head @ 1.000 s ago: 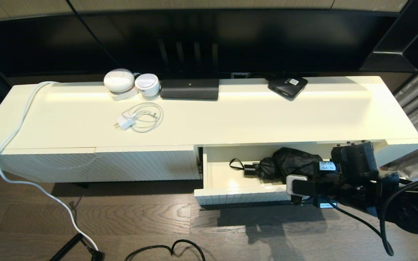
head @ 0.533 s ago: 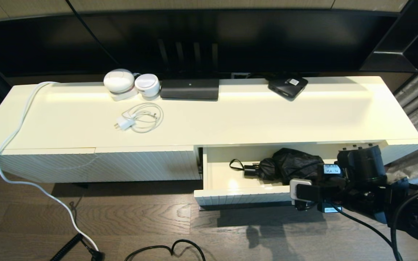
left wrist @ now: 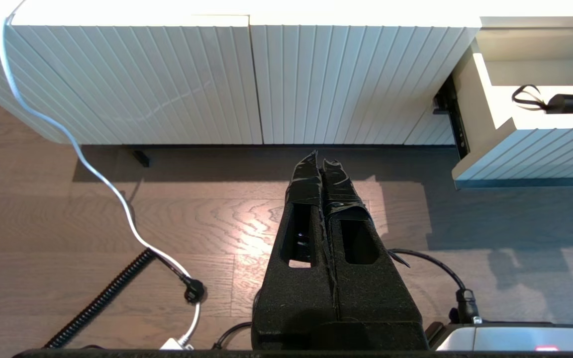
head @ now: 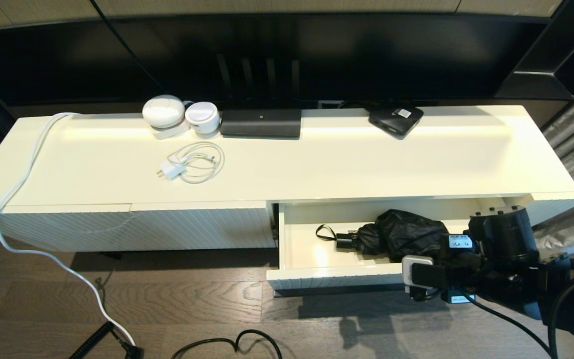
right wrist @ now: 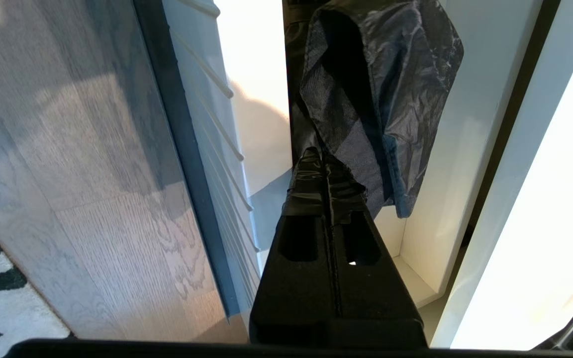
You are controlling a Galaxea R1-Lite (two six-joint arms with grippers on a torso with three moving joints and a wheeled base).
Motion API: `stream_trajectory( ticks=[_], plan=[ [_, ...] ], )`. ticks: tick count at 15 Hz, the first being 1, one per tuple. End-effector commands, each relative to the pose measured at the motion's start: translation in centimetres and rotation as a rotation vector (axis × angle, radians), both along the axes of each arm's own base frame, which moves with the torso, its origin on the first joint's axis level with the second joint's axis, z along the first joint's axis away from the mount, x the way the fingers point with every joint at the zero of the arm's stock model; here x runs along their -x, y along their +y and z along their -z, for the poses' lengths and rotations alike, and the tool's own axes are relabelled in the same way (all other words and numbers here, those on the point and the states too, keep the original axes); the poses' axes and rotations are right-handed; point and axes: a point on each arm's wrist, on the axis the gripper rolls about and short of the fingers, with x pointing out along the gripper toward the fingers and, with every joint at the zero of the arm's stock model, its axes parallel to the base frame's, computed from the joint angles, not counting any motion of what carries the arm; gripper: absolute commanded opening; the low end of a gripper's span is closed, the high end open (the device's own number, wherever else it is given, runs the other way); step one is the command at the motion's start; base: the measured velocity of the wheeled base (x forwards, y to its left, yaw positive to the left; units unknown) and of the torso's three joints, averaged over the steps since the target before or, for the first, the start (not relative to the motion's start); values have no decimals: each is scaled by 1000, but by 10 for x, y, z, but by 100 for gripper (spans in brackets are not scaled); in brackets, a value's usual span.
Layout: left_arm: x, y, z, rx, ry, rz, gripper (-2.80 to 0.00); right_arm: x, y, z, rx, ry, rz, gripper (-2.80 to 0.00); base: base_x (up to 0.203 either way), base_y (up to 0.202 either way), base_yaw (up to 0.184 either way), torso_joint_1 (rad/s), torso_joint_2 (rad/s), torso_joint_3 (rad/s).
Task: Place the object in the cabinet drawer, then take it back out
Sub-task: Open the drawer
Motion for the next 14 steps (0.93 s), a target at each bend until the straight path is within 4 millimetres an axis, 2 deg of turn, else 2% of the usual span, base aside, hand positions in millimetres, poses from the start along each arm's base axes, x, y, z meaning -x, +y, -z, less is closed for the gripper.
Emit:
stream_trajectory(
  ticks=[1, 9, 14],
  plan=[
    [0, 0, 0, 0, 0, -1, -280, 2, -1, -1, 9, -3, -2, -280, 0, 0, 0, 0, 0, 0],
    [0, 0, 0, 0, 0, 0, -280, 15, -5, 4, 18, 23, -2, -280, 0, 0, 0, 0, 0, 0],
    [0, 0, 0, 0, 1, 0, -280, 15, -5, -21, -18, -77, -1, -280, 0, 0, 0, 0, 0, 0]
  ],
)
